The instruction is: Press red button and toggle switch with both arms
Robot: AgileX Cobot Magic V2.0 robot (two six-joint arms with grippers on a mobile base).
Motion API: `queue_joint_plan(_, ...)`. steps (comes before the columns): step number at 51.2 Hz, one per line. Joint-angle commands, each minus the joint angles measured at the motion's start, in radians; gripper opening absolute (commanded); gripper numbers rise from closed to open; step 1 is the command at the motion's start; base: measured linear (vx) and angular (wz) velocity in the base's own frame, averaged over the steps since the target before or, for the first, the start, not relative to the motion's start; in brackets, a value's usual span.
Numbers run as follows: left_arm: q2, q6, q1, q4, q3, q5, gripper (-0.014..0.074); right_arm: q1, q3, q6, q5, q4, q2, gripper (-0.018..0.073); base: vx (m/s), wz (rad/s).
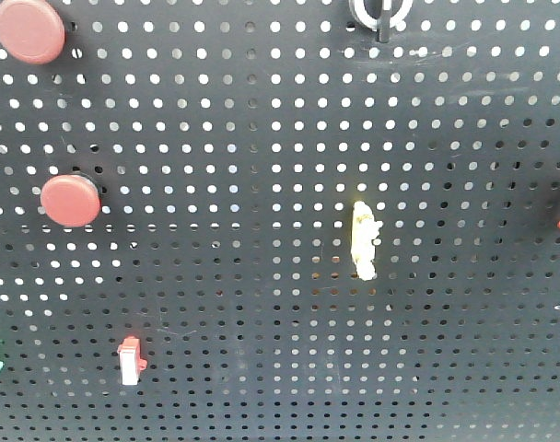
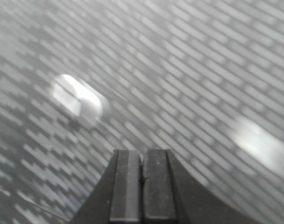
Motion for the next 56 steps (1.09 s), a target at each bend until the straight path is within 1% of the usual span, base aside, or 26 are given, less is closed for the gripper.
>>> queue_joint_plan(1, 0.001, -0.009, -0.002, -0.014, -0.022, -0.037, 0.0000, 0.069, -0.087, -0.006, -0.075, -0.030, 0.070, -0.0003, 0.00, 0.00)
queue_joint_plan(9, 0.001, -0.009, -0.002, -0.013, -0.022, -0.049, 0.0000, 0.177, -0.172, -0.006, -0.085, -0.035, 0.165, -0.0003, 0.00, 0.00)
queue_joint_plan(15, 0.001, -0.009, -0.002, -0.013, -0.022, -0.060, 0.0000, 0.219, -0.225, -0.006, -0.081, -0.034, 0.230, -0.0003, 0.00, 0.00)
queue_joint_plan(26, 0.001, -0.009, -0.002, -0.013, -0.022, -0.063, 0.0000, 0.218, -0.323, -0.006, -0.059, -0.028, 0.316, -0.0003, 0.00, 0.00)
queue_joint_plan(35, 0.001, -0.009, -0.002, -0.013, -0.022, -0.069, 0.0000, 0.215, -0.343, -0.006, 0.049, -0.029, 0.318, -0.0003, 0.00, 0.00)
queue_joint_plan(41, 0.001, -0.009, -0.002, -0.013, -0.022, -0.071, 0.0000, 0.175, -0.343, 0.001, 0.057, -0.027, 0.318, -0.0003, 0.00, 0.00)
queue_joint_plan(47, 0.001, -0.009, -0.002, -0.013, -0.022, -0.071, 0.0000, 0.124, -0.343, 0.026, 0.051, 0.003, 0.307, -0.0003, 0.00, 0.00)
queue_joint_plan(56, 0.001, -0.009, -0.002, -0.013, -0.022, -0.074, 0.0000, 0.102, -0.343, 0.023, 0.060, -0.006, 0.278, -0.0003, 0.00, 0.00)
